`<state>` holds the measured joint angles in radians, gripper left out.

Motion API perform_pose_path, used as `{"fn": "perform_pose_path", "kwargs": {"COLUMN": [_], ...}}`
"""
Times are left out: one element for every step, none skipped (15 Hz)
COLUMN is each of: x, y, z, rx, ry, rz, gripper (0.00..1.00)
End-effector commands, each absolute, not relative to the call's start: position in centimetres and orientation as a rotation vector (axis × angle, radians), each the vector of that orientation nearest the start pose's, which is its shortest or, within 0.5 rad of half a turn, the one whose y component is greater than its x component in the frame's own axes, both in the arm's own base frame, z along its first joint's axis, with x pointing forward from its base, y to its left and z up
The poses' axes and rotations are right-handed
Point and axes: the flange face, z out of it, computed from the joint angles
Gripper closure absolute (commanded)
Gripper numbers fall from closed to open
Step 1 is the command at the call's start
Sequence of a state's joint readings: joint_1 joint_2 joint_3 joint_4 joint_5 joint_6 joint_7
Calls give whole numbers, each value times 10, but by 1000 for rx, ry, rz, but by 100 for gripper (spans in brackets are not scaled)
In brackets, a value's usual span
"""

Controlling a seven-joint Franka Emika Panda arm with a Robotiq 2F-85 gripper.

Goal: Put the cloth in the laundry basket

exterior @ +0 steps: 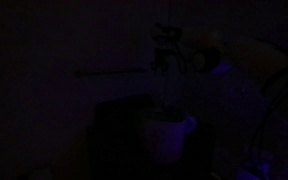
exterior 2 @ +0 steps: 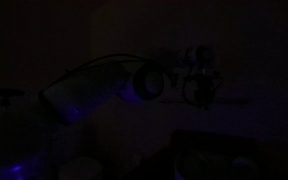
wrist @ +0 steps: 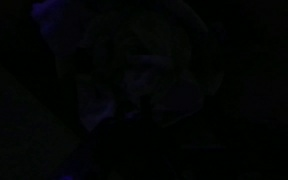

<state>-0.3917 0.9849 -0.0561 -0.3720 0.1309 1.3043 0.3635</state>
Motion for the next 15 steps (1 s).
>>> {"fn": "perform_pose_path", "kwargs": {"x": [694, 697, 702, 705, 708, 710, 711, 712, 712, 712, 712, 713, 713, 714, 714], "y": [-290, -291, -295, -298, -303, -306, -310, -311, -314, -313, -313, -310, -311, -311, -310], "z": [499, 500, 500, 499, 496, 493, 488, 481, 475, 470, 466, 470, 466, 464, 465], "rx": [-2846, -2850, -2855, -2855, -2844, -2828, -2804, -2779, -2761, -2750, -2743, -2778, -2775, -2775, -2776], "ry": [1040, 984, 911, 854, 800, 760, 742, 732, 737, 732, 753, 784, 785, 784, 783], "rz": [5, -46, -110, -159, -204, -234, -244, -236, -224, -200, -180, -187, -180, -177, -178], "gripper": [12, 6, 1, 0, 0, 0, 0, 0, 0, 0, 0, 0, 0, 0, 0]}}
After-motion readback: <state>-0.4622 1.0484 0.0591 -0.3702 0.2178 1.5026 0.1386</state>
